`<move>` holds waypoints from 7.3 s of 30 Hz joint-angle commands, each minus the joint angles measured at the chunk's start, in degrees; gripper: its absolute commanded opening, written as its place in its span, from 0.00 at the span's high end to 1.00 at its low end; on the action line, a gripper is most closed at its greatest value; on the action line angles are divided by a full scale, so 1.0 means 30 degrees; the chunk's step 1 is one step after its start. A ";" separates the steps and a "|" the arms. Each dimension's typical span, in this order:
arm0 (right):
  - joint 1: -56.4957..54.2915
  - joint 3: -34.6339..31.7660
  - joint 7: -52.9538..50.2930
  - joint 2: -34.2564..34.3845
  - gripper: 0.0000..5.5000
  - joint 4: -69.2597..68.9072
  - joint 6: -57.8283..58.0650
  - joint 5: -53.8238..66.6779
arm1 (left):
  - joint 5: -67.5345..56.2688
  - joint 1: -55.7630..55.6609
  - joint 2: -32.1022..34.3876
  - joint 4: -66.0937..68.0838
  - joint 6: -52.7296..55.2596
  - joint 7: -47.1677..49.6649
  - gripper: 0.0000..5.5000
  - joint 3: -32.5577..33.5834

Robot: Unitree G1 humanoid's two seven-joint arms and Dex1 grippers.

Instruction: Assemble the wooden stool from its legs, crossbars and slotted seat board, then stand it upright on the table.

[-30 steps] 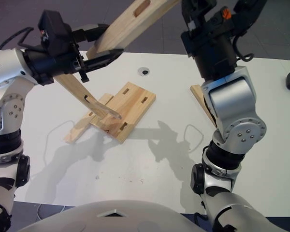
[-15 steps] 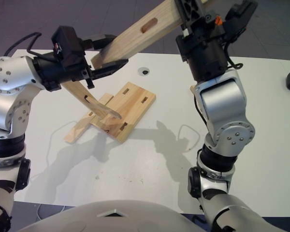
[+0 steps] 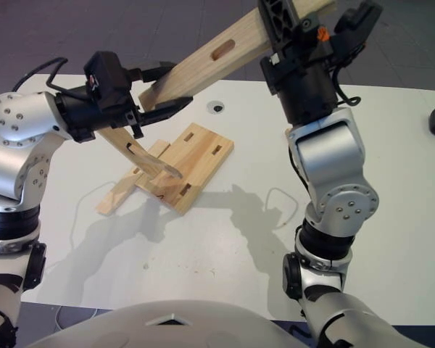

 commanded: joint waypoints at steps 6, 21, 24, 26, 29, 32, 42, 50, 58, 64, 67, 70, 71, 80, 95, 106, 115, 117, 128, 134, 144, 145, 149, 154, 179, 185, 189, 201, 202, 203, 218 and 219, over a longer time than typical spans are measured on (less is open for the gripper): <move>0.0865 0.0084 0.0400 -0.0137 0.81 -0.0260 -0.0229 -0.1039 | -0.4562 -0.2093 -0.1219 0.0487 0.4047 0.1549 0.44 0.2926; 0.4788 0.0947 0.2764 -0.2179 0.81 -0.2323 0.1916 0.2870 | -0.1706 -0.0643 0.1919 0.7792 0.2491 0.7720 0.02 0.4869; 0.4636 0.2723 0.3492 -0.3395 0.81 -0.2179 0.3379 0.0249 | 0.0401 0.1354 0.1584 0.7603 0.1215 0.7510 0.02 0.3421; 0.4497 0.3589 0.4230 -0.3949 0.81 -0.2117 0.3969 -0.1302 | 0.0843 0.2210 0.1096 0.7296 0.1315 0.7557 0.02 0.3007; 0.4439 0.4263 0.5006 -0.4556 0.81 -0.2189 0.4398 -0.3492 | 0.1485 0.3296 0.0598 0.6658 0.1475 0.7501 0.02 0.2325; 0.4240 0.4319 0.5933 -0.5289 0.81 -0.2309 0.4483 -0.5588 | 0.1265 0.4257 0.0122 0.5500 0.2081 0.7259 0.02 0.2154; 0.3177 0.2156 0.9511 -0.8179 0.81 -0.0731 0.3800 -1.1629 | 0.1730 0.5129 -0.1340 0.3838 0.2827 0.6946 0.02 0.0753; 0.6594 -0.0079 1.2657 -0.9522 0.81 -0.1486 0.5383 -0.9495 | 0.1377 0.3866 -0.1779 0.3539 0.2745 0.7418 0.02 0.2538; 0.6692 -0.0462 1.2935 -1.0351 0.81 0.1319 0.4787 -1.4013 | -1.0044 0.1263 -0.2088 -0.1427 0.7554 0.6034 0.02 0.7463; 0.5982 -0.1093 1.3160 -0.8967 0.81 0.2752 0.4328 -1.4467 | -1.0704 0.3249 0.0668 -0.2214 0.8558 0.2771 0.02 0.5444; 0.5125 -0.0794 1.2665 -0.7962 0.81 0.3607 0.3778 -1.5278 | -0.9182 0.3522 0.0588 -0.2228 0.7485 0.2338 0.02 0.3701; 0.4340 -0.0347 1.2089 -0.6355 0.81 0.4283 0.2780 -1.6183 | -0.8339 0.3707 0.0070 -0.2074 0.6728 0.2189 0.02 0.2688; 0.4182 -0.0149 1.1931 -0.5782 0.81 0.4460 0.2272 -1.6601 | -0.8138 0.3753 -0.0007 -0.1978 0.6519 0.2109 0.05 0.2486; 0.3756 0.1366 1.2041 -0.2133 0.81 0.6777 -0.2118 -1.9902 | -0.7243 0.4434 -0.0060 -0.1602 0.5646 0.1948 0.33 0.2259; 0.3650 0.2875 1.3053 -0.0733 0.81 0.7417 -0.3630 -2.2417 | -0.6312 0.5185 -0.0194 -0.1636 0.5103 0.2128 0.61 0.1791; 0.4155 0.3705 1.3573 -0.0064 0.81 0.7147 -0.3909 -2.3406 | -0.5991 0.5482 -0.0287 -0.1671 0.4753 0.2126 0.62 0.1410; 0.4938 0.4194 1.3649 0.0437 0.81 0.6480 -0.3938 -2.3765 | -0.5522 0.6011 -0.0468 -0.1806 0.4237 0.2436 0.62 0.1012; 0.4965 0.4072 1.3653 0.0435 0.81 0.6284 -0.3780 -2.3711 | -0.5332 0.6215 -0.0465 -0.1863 0.4066 0.2527 0.62 0.0892; 0.5007 0.4074 1.4303 0.0028 0.81 0.4346 -0.2052 -2.2924 | -0.4380 0.7906 -0.1101 -0.3122 0.3596 0.4170 0.63 0.0314; 0.4553 0.3568 1.4386 -0.0545 0.81 0.2705 -0.0341 -2.2331 | -0.4390 0.8451 -0.1248 -0.3543 0.3608 0.4650 0.63 0.0292; 0.4247 0.3637 1.4525 -0.0352 0.81 0.1665 0.0935 -2.1553 | -0.4339 0.8012 -0.0906 -0.3209 0.3584 0.4123 0.63 0.0182; 0.4374 0.3531 1.4604 -0.0313 0.81 0.1596 0.1532 -2.1063 | -0.4318 0.7994 -0.0875 -0.3162 0.3551 0.4054 0.63 0.0161; 0.4246 0.2323 1.4989 -0.0387 0.81 0.1979 0.3231 -1.9059 | -0.4242 0.7946 -0.0781 -0.3015 0.3427 0.3915 0.63 0.0095; 0.3350 0.1415 1.5654 -0.0515 0.81 0.3162 0.4001 -1.7376 | -0.4171 0.7842 -0.0886 -0.2851 0.3346 0.3858 0.63 -0.0049; 0.2889 0.0070 1.4086 -0.2874 0.81 0.4000 0.9968 -1.4645 | -0.3833 0.7467 -0.0769 -0.2145 0.2849 0.3776 0.63 -0.0387; 0.0835 -0.1405 1.2538 -0.2987 0.81 0.3126 1.1802 -1.3240 | -0.3858 0.7488 -0.0728 -0.2122 0.2794 0.3718 0.63 -0.0455; 0.0870 -0.1479 1.2053 -0.2962 0.81 0.2716 1.2542 -1.2960 | -0.3867 0.7473 -0.0728 -0.2070 0.2788 0.3675 0.63 -0.0487; 0.0647 0.0518 1.2140 -0.3155 0.81 0.5185 1.4734 -1.3910 | -0.3550 0.7345 -0.0934 -0.1808 0.2572 0.3777 0.63 -0.0810; 0.0502 0.0714 1.2269 -0.3305 0.81 0.5474 1.4767 -1.4046 | -0.3535 0.7355 -0.0934 -0.1807 0.2551 0.3788 0.63 -0.0817; 0.0320 0.0870 1.2354 -0.3383 0.81 0.5833 1.4830 -1.4170 | -0.3509 0.7384 -0.0929 -0.1799 0.2510 0.3804 0.63 -0.0819; 0.1254 0.5987 1.4561 -0.4557 0.81 0.7661 1.2796 -1.7541 | -0.3314 0.7307 -0.1154 -0.1550 0.2242 0.4029 0.63 -0.1077; 0.1406 0.5892 1.4534 -0.4579 0.81 0.7543 1.2724 -1.7516 | -0.3311 0.7324 -0.1144 -0.1537 0.2233 0.4029 0.63 -0.1071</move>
